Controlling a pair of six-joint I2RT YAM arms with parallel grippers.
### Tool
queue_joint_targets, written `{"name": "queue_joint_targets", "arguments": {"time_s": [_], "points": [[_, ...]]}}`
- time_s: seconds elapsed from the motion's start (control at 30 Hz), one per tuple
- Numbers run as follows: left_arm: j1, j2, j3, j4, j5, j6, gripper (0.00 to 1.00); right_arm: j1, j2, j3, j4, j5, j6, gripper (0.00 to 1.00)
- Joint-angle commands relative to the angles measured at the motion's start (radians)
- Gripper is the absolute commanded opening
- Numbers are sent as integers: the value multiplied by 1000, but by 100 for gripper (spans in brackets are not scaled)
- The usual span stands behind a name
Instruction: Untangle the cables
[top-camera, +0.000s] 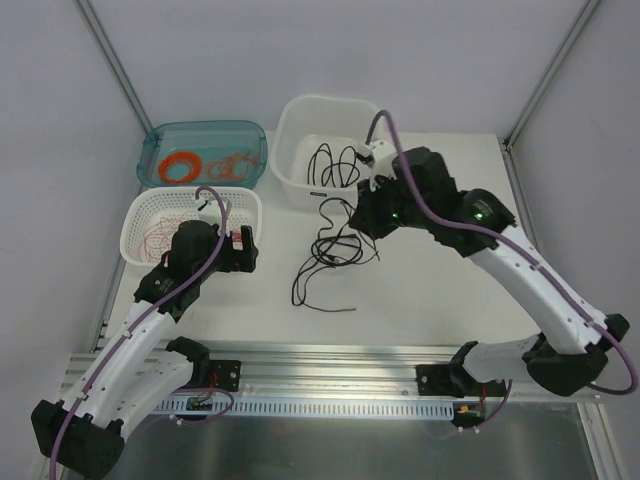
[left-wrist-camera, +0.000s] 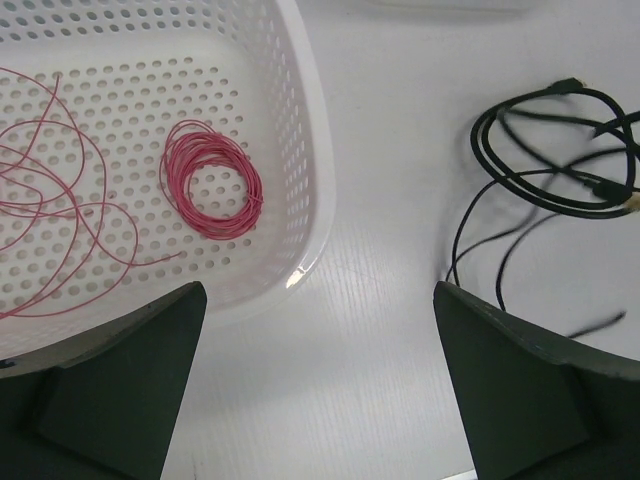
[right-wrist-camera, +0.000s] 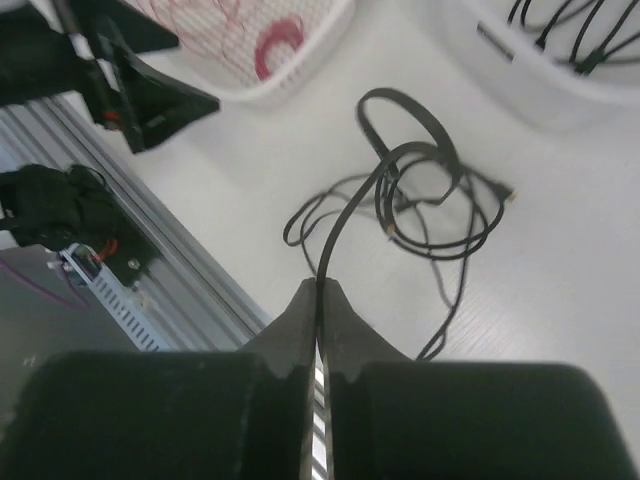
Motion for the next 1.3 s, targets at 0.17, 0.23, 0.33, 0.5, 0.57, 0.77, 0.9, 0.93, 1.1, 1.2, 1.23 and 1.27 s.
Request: {"name": "queue_joint_targets", "arguments": {"time_s": [0.17, 0.23, 0.33, 0.5, 0.57, 0.77, 0.9, 0.93, 1.1, 1.2, 1.23, 1.27], "points": [[-6, 9, -4, 21, -9, 20, 99, -20, -217, 193, -51, 44, -101, 1], [-6, 12, -4, 22, -11, 20, 99, -26, -256, 155, 37, 56, -95, 1], [-6, 13, -4, 22, -9, 20, 99, -38, -278, 103, 54, 86, -86, 1], [-6, 19, -4, 22, -12, 20, 99, -74, -267, 9, 33, 124, -40, 1], [-4, 19, -4, 22, -12, 20, 99, -89, -252, 26, 13, 103, -34, 1], [-4, 27, 1, 22, -15, 20, 99, -92, -114, 387, -72, 56, -117, 1], [-6, 15, -4, 24, -31, 21, 99, -94, -116, 489, 55, 50, -150, 1], [-6, 13, -4, 22, -32, 21, 99, -94, -129, 480, 96, 56, -152, 1], [-6, 19, -4, 24, -32, 20, 99, -95, -245, 356, 395, 87, -160, 1], [-6, 16, -4, 22, -37, 20, 99, -95, -308, 209, 532, 121, -153, 1], [-6, 16, -5, 22, -37, 21, 99, -95, -328, 190, 531, 132, -150, 1], [-6, 18, -2, 22, -39, 21, 99, -97, -334, 173, 493, 165, -147, 1]]}}
